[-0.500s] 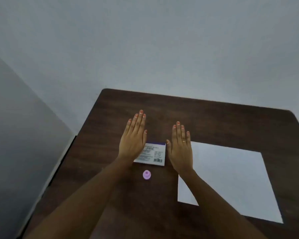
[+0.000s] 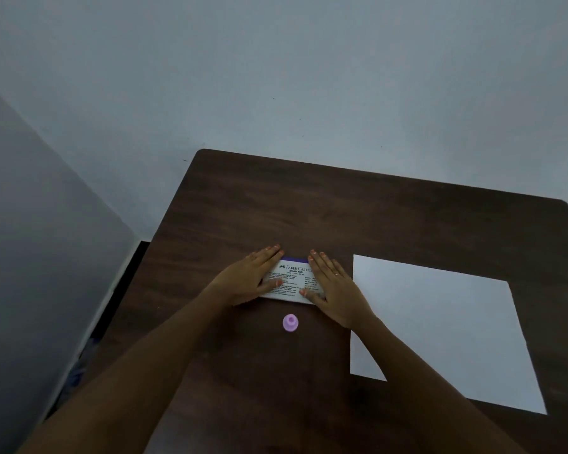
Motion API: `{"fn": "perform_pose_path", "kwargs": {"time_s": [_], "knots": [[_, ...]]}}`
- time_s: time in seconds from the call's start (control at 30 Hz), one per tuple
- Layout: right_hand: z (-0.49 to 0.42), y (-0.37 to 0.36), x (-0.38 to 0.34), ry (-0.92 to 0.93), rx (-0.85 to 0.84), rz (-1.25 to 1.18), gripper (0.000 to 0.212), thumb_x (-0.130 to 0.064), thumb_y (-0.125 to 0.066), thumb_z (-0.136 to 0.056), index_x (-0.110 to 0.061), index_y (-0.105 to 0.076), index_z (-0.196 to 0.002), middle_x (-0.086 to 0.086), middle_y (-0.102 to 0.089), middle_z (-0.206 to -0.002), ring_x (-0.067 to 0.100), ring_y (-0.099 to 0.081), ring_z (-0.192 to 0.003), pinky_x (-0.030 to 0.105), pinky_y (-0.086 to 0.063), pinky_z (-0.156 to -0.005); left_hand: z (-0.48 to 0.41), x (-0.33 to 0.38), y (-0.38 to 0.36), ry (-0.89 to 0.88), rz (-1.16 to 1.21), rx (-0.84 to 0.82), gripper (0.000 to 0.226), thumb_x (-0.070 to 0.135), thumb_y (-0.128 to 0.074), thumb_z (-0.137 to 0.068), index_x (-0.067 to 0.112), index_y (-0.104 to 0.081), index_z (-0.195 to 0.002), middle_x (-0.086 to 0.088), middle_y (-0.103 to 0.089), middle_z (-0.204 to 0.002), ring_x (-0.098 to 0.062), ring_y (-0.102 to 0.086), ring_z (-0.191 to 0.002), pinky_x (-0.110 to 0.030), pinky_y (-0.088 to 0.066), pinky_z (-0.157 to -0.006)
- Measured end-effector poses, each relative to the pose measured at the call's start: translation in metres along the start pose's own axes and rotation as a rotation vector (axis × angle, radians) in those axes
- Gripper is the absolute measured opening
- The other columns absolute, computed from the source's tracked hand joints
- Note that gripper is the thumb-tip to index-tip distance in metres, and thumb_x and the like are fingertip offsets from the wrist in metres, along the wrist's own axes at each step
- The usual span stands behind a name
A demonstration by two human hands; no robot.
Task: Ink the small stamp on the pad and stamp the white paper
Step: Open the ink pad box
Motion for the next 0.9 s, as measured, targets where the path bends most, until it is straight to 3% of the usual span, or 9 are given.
{"fn": "perform_pose_path", "kwargs": {"time_s": [0.23, 0.43, 0.63, 0.8, 0.9], "knots": [[0.002, 0.001, 0.006, 0.045, -0.098, -0.036, 0.091, -0.058, -0.050, -0.079, -0.024, 0.008, -0.139, 0.000, 0.003, -0.155, 0.008, 0.010, -0.136, 0.031, -0.004, -0.108, 0.001, -0.010, -0.006, -0.086, 0.081, -0.131, 0.102, 0.062, -0.055, -0.076, 0.025, 0.017, -0.139, 0.011, 0.022, -0.147, -0.011, 0.006, -0.137, -0.033, -0.004, -0.111], [0.007, 0.006, 0.001, 0.115, -0.081, 0.023, 0.078, -0.051, -0.052, -0.082, -0.027, -0.006, -0.140, 0.004, -0.006, -0.155, 0.021, -0.003, -0.141, 0.040, -0.021, -0.111, 0.000, -0.013, -0.007, -0.065, 0.120, -0.125, 0.101, 0.054, -0.062, -0.075, 0.029, 0.010, -0.141, -0.001, 0.002, -0.155, -0.025, -0.004, -0.140, -0.043, -0.017, -0.112], [0.007, 0.024, -0.005, 0.157, -0.062, 0.025, 0.060, -0.047, -0.051, -0.084, -0.024, -0.029, -0.135, 0.007, -0.025, -0.150, 0.023, -0.021, -0.138, 0.040, -0.027, -0.108, 0.006, -0.016, -0.004, -0.038, 0.278, -0.067, 0.106, 0.057, -0.066, -0.070, 0.032, 0.009, -0.141, 0.000, -0.006, -0.155, -0.019, -0.008, -0.140, -0.040, -0.017, -0.114], [-0.007, 0.056, -0.006, 0.104, 0.109, -0.202, 0.029, -0.030, -0.050, -0.089, -0.016, -0.056, -0.113, 0.009, -0.064, -0.116, 0.019, -0.059, -0.104, 0.014, -0.039, -0.082, 0.012, -0.017, -0.004, -0.054, 0.326, 0.091, 0.101, 0.053, -0.063, -0.075, 0.030, 0.009, -0.141, 0.005, -0.006, -0.154, -0.011, -0.012, -0.138, -0.023, -0.008, -0.111], [-0.022, 0.066, -0.004, 0.028, 0.195, -0.340, 0.020, -0.023, -0.048, -0.091, -0.011, -0.057, -0.104, 0.013, -0.065, -0.105, 0.020, -0.060, -0.096, 0.019, -0.045, -0.074, 0.012, -0.017, -0.007, -0.017, 0.339, 0.114, 0.106, 0.058, -0.063, -0.071, 0.036, 0.015, -0.138, 0.002, -0.012, -0.154, -0.007, -0.015, -0.135, -0.028, -0.017, -0.107]]}}
Point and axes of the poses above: each hand's wrist, its own z-axis away from the middle knuckle, its own y-axis out of the back of the hand, x = y × z, the point moved 5 cm from there along -z, towards the middle knuckle
